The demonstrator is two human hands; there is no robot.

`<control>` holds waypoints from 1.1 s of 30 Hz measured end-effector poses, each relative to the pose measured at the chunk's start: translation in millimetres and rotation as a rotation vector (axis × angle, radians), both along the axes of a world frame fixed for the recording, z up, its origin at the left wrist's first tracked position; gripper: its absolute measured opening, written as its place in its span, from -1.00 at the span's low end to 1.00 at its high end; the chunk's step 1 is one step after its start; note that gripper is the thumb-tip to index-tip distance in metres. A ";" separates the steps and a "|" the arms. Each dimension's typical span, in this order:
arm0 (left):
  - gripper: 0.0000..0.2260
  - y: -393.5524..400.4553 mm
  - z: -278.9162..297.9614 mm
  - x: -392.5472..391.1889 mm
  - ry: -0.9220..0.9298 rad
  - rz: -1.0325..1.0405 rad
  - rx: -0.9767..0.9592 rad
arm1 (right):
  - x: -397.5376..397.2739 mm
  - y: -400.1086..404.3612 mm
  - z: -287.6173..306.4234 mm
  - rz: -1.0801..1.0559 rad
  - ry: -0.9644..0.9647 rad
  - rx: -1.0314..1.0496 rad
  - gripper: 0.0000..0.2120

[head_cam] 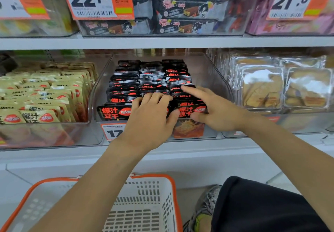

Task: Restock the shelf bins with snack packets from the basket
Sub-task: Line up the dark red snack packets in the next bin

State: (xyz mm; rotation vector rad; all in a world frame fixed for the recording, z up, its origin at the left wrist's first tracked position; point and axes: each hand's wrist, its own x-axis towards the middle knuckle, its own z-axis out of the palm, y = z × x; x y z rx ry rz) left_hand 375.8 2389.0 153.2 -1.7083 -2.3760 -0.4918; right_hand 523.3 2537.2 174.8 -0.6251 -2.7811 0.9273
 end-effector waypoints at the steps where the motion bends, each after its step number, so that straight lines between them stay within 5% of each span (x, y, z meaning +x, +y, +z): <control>1: -0.47 1.8 2.5 -0.1 0.001 0.007 0.000 | -2.5 0.8 -0.2 0.006 -0.033 -0.002 -0.32; 5: -0.46 11.4 15.2 -12.7 0.010 0.064 0.033 | -17.5 -0.3 3.8 -0.150 -0.102 -0.100 -0.13; 12: -0.44 12.7 12.3 -42.1 0.000 0.143 -0.146 | -24.6 0.6 10.8 -0.122 -0.299 -0.025 -0.14; 18: -0.41 16.5 11.5 -44.5 0.006 0.136 -0.141 | -22.4 -1.8 21.3 -0.186 -0.160 -0.251 -0.24; 33: -0.39 30.4 27.3 -63.5 -0.037 0.141 -0.334 | -64.8 -1.3 25.0 -0.341 -0.257 -0.038 -0.21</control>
